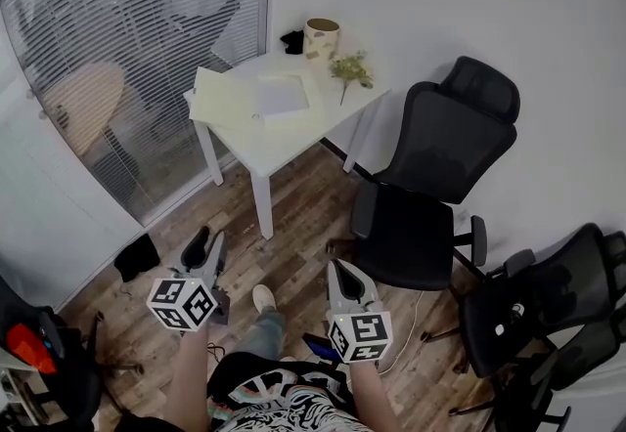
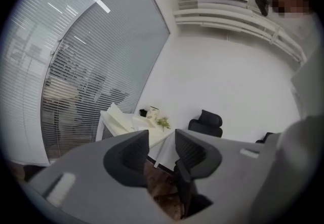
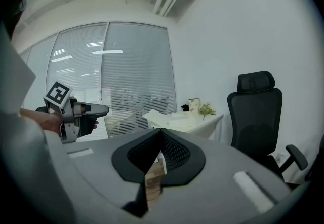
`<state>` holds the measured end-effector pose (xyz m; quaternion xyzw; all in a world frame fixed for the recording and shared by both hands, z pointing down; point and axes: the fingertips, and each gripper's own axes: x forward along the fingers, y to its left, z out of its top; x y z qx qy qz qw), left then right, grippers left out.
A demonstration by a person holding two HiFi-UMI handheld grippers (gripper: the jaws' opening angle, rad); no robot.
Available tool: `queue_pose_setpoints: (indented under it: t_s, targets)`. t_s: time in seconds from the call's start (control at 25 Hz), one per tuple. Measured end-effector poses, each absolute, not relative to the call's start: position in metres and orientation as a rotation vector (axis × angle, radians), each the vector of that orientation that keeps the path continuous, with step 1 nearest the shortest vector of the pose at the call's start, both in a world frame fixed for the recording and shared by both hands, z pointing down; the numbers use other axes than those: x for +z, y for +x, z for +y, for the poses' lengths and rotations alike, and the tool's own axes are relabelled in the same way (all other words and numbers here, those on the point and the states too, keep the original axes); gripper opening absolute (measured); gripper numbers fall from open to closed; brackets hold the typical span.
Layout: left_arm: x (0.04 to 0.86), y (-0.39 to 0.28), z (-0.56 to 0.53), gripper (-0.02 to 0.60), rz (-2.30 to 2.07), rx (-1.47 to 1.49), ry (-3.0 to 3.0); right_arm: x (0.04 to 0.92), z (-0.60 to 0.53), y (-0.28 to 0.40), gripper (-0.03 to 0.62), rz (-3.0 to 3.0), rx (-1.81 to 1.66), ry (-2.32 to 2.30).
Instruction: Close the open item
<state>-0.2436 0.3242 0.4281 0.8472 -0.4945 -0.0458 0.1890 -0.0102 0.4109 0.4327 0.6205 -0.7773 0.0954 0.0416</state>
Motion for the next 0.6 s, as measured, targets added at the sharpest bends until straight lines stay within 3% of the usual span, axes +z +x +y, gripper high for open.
queue_pose_setpoints:
  t_s: [0.6]
  targets:
    - [0.495, -0.235, 0.057, 0.169, -1.421, -0.037, 2.244, 0.481, 0.141, 0.010, -0.002, -2.329, 0.359, 1.754]
